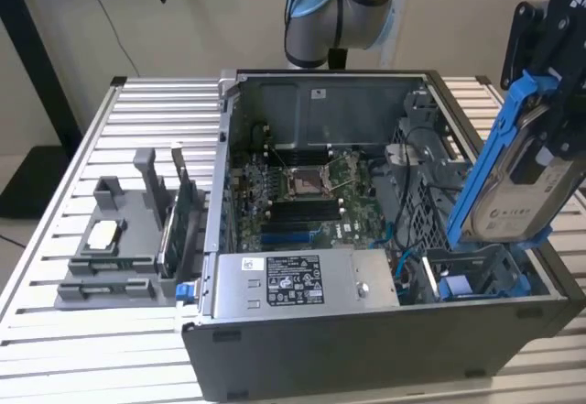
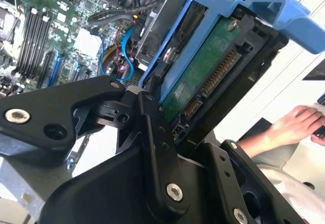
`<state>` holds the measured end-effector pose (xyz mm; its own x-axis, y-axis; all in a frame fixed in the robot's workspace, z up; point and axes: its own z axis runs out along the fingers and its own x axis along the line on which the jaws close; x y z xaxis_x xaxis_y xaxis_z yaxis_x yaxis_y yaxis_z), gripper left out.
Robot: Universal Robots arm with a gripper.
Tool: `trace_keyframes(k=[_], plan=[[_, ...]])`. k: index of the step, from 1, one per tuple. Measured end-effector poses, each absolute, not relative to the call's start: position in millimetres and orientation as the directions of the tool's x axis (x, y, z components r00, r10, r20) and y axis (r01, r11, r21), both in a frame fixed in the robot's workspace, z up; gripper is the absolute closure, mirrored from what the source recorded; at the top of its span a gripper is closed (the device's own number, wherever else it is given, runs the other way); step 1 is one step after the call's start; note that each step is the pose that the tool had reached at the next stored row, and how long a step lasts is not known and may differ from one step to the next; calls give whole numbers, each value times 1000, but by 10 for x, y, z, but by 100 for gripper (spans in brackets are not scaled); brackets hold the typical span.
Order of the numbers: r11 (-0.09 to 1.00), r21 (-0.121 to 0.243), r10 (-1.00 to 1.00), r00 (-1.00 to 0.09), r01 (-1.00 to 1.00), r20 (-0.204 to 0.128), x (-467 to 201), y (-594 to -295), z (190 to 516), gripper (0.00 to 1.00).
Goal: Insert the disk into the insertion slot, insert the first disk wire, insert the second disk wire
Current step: 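Insert the disk into the insertion slot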
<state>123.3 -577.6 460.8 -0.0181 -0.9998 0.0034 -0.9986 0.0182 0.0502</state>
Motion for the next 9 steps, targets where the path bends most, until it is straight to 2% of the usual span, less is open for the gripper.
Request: trace_keyframes(k=[9], plan=[[18, 50, -1000, -18, -999, 4, 1233, -5776, 4587, 67]])
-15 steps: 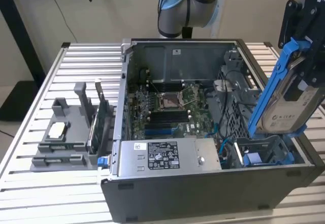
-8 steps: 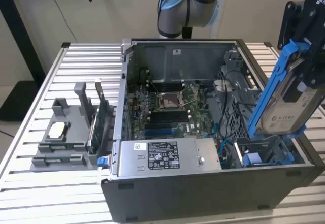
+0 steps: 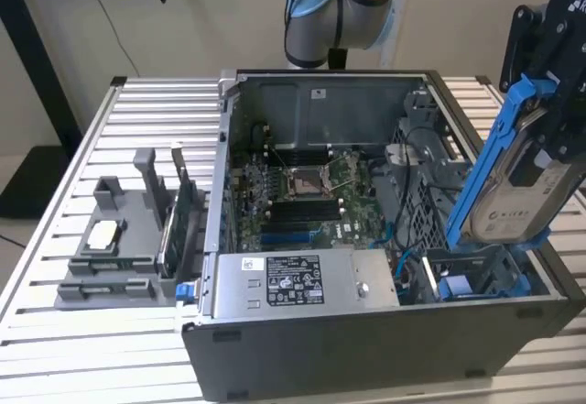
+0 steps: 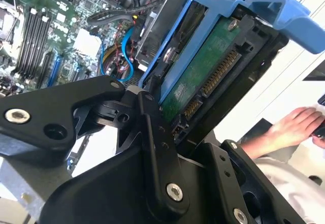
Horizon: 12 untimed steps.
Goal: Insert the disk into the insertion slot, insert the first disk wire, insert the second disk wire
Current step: 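Insert the disk into the insertion slot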
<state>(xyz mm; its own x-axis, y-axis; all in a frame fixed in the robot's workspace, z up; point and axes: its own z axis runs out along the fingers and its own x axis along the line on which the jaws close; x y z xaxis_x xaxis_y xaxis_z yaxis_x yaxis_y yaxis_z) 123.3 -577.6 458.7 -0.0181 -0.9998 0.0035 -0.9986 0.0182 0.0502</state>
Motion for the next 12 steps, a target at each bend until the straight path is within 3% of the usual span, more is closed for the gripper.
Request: trace_keyframes(k=[12], plan=[[18, 50, -1000, -18, -999, 3, 1234, -5777, 4525, 67]])
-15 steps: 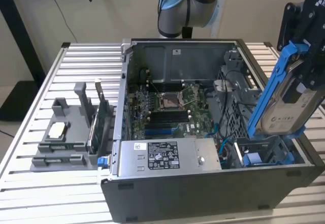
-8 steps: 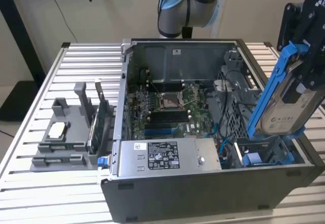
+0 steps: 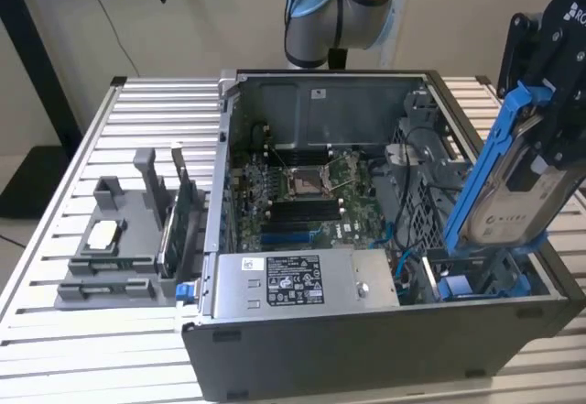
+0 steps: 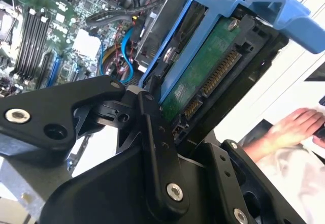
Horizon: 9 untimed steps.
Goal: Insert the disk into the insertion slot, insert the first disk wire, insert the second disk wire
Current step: 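Insert the disk into the insertion slot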
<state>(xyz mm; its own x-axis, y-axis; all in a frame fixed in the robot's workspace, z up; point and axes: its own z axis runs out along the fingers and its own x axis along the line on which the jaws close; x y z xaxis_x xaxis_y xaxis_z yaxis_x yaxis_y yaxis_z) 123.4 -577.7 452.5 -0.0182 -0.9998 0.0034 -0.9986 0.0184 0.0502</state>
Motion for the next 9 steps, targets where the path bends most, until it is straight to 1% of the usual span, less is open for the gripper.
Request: trace_keyframes(k=[9], plan=[[13, 50, -1000, -13, -999, 3, 1236, -5776, 4433, 67]])
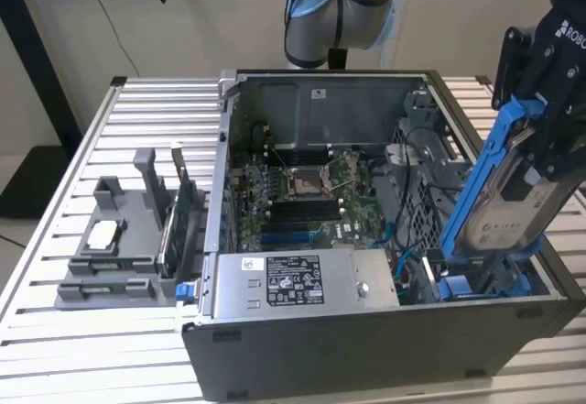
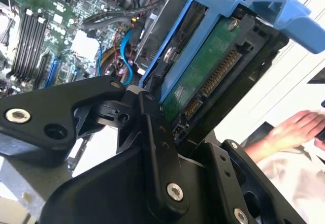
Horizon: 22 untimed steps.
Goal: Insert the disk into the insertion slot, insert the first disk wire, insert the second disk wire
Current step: 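Insert the disk into the insertion slot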
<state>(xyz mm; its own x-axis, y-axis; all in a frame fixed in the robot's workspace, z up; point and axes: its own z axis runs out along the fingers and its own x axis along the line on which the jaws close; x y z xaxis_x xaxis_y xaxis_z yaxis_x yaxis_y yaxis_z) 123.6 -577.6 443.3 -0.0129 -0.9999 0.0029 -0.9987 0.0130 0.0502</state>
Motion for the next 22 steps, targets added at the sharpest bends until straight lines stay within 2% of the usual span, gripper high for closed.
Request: trace_keyframes(k=[22], plan=[[12, 50, -1000, -12, -999, 3, 1236, -5776, 4375, 67]])
